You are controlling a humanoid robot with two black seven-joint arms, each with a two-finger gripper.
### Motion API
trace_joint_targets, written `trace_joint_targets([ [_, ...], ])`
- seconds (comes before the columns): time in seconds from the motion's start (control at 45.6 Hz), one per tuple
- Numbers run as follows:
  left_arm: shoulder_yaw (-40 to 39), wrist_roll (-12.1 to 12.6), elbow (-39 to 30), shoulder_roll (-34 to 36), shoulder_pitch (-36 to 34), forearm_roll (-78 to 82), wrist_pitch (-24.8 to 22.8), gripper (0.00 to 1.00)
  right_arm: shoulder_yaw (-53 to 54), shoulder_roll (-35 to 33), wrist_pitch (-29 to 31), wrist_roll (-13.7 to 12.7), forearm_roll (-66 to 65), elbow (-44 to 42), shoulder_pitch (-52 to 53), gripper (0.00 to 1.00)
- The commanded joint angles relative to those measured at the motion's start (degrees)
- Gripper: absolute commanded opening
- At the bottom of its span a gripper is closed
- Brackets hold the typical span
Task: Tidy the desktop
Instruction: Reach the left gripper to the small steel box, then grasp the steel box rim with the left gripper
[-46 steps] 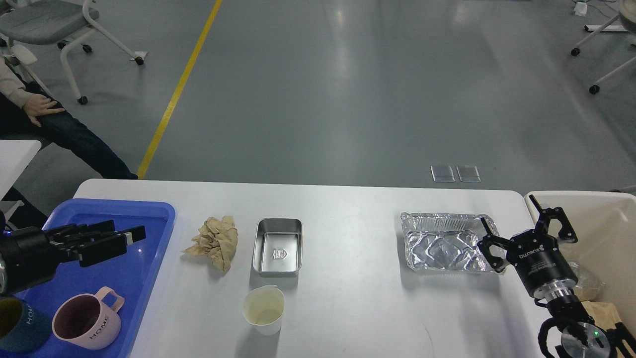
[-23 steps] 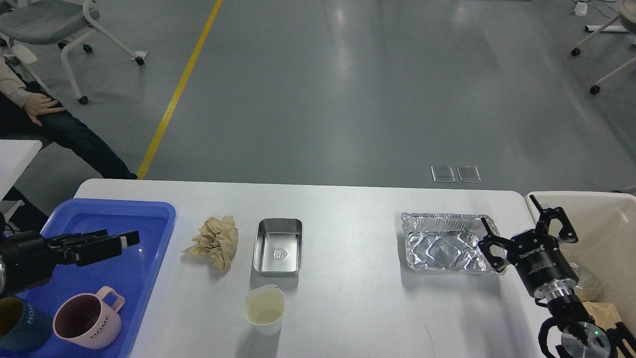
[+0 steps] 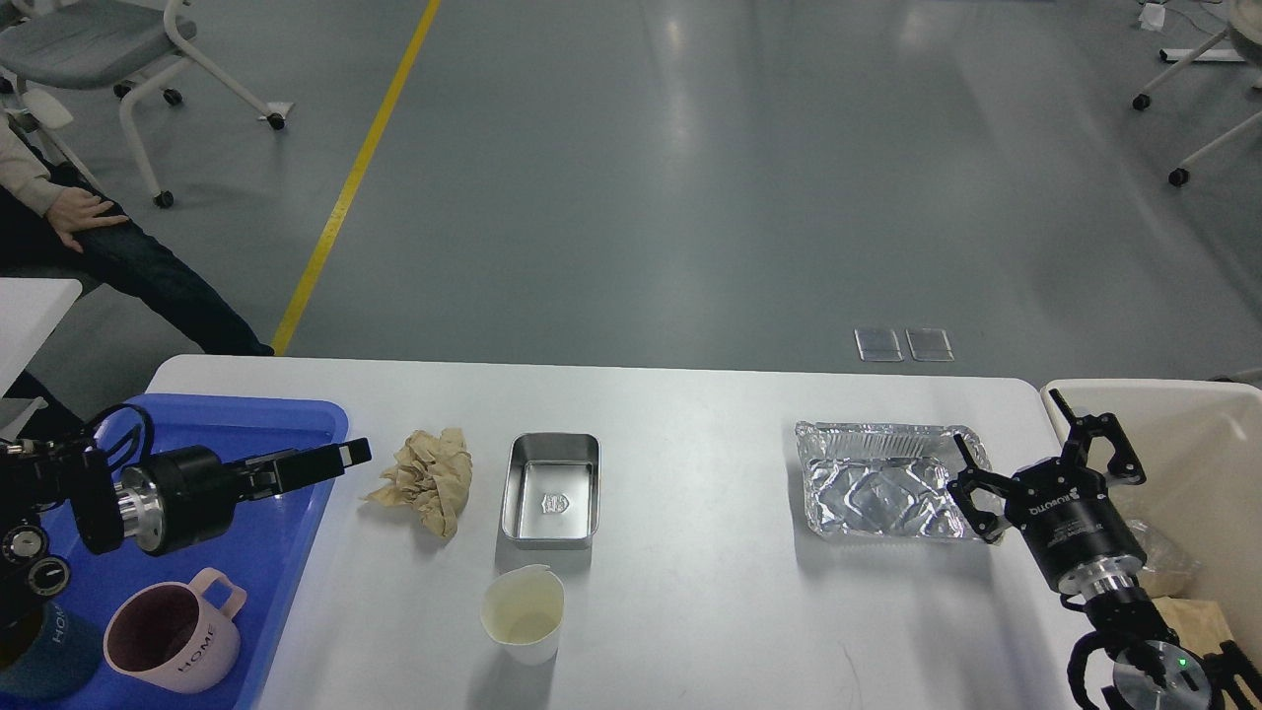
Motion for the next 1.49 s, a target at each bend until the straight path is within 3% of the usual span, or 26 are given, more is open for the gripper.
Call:
trace_joint_targets([
  [0.0, 4.7, 0.6, 7.2, -6.1, -5.3, 0.2, -1.0, 0.88, 0.0, 0.0, 0.0, 0.1, 0.0, 0.0, 0.0, 1.00],
  [0.241, 11.5, 0.2, 18.4, -16.2, -11.8, -0.3, -0.7, 0.88, 0.0, 0.0, 0.0, 0.0, 0.0, 0.1, -0.5, 1.00],
  [0.592, 17.4, 0.4, 23.8, -25.0, -16.3, -0.4, -0.8, 0.86, 0.0, 0.0, 0.0, 0.0, 0.0, 0.0, -0.5, 1.00],
  [0.767, 22.1, 0.4, 26.7, -28.5, -16.9, -0.3, -0.3, 0.79, 0.0, 0.0, 0.0, 0.0, 0.0, 0.0, -0.5, 1.00],
  [1.096, 22.6, 0.1, 29.8, -30.8, -17.0, -0.4, 0.0, 0.70, -1.0, 0.0, 0.0, 0.0, 0.0, 0.0, -0.7, 1.00],
  [1.337, 22.9, 0.4, 32.4, -32.5, -16.6, -0.6, -0.5, 0.56, -1.1, 0.0, 0.0, 0.1, 0.0, -0.1, -0.8, 1.00],
  [1.469, 22.8, 0.2, 33.2, -32.5, -16.6, -0.8, -0.8, 0.44, -1.1, 0.0, 0.0, 0.0, 0.0, -0.1, -0.7, 1.00],
])
